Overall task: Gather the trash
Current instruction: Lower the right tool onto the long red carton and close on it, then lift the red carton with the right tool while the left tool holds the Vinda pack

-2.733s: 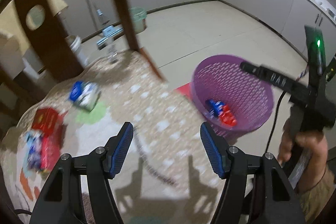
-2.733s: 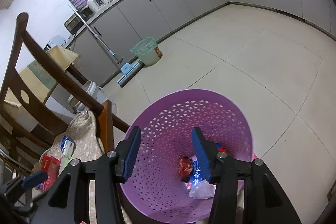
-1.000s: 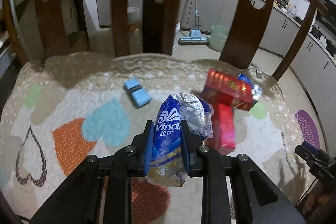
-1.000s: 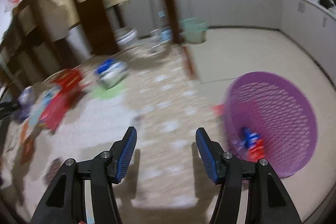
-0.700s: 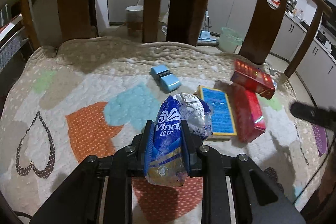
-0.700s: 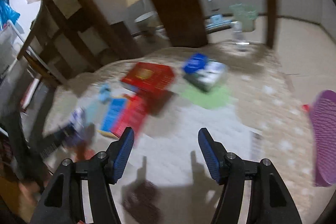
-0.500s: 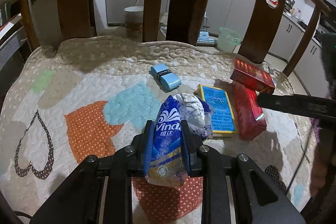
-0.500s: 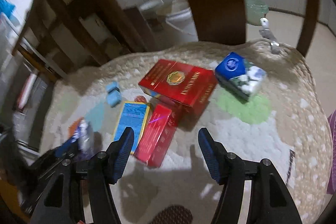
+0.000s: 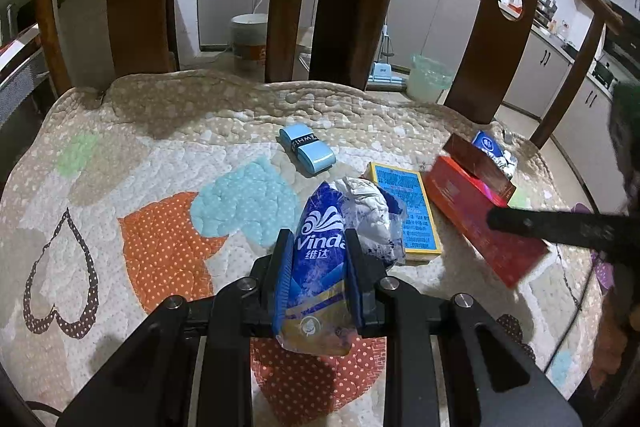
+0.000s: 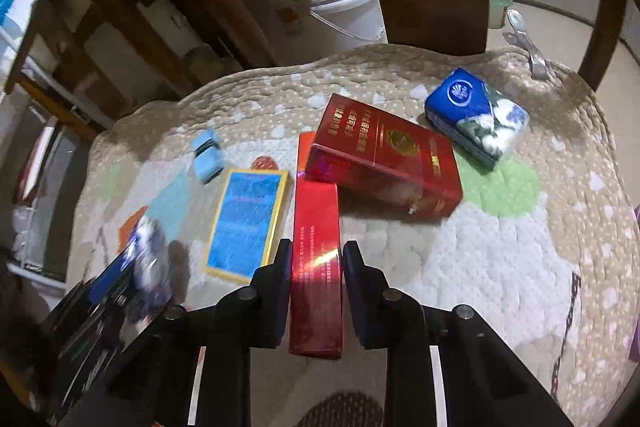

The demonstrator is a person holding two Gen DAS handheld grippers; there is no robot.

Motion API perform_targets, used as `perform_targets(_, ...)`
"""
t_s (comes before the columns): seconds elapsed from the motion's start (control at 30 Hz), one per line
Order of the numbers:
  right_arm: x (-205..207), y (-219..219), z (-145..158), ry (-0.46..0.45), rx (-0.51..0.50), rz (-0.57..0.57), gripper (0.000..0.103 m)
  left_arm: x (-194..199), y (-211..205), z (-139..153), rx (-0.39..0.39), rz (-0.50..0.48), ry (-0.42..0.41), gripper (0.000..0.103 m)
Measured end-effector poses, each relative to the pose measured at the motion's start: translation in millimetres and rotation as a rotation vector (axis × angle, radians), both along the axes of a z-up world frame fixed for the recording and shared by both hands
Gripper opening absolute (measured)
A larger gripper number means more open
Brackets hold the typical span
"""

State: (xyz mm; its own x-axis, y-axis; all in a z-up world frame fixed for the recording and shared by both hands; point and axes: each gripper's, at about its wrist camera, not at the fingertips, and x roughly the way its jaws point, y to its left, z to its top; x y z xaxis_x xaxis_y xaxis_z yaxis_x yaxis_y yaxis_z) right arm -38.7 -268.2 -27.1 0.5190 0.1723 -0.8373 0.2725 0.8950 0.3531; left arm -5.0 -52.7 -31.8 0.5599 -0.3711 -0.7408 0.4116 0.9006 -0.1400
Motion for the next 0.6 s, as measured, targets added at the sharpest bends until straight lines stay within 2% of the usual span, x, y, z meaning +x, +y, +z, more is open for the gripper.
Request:
perform_targets(0.3,-58,8,20,-0.055,0.029,0.006,0.025,-3,-2,3,-0.006,0.000,-0.010,0.024)
perform_targets(0.4,-80,14,24,-0.060,-0.041,0.016,0.025,-4,-2,3,-0.003,-0.001,-0.013,0.024)
perform_targets(0.47,-89,20,18,-0.029,-0.116,0.033,0.025,-5,-2,3,-0.003,-0.001,-0.012,0.024)
perform_targets(0.6,-96,20,0,0.029,-0.133,0.054,0.026,-8,-5,3,0.003,-0.010,-0.014,0.024)
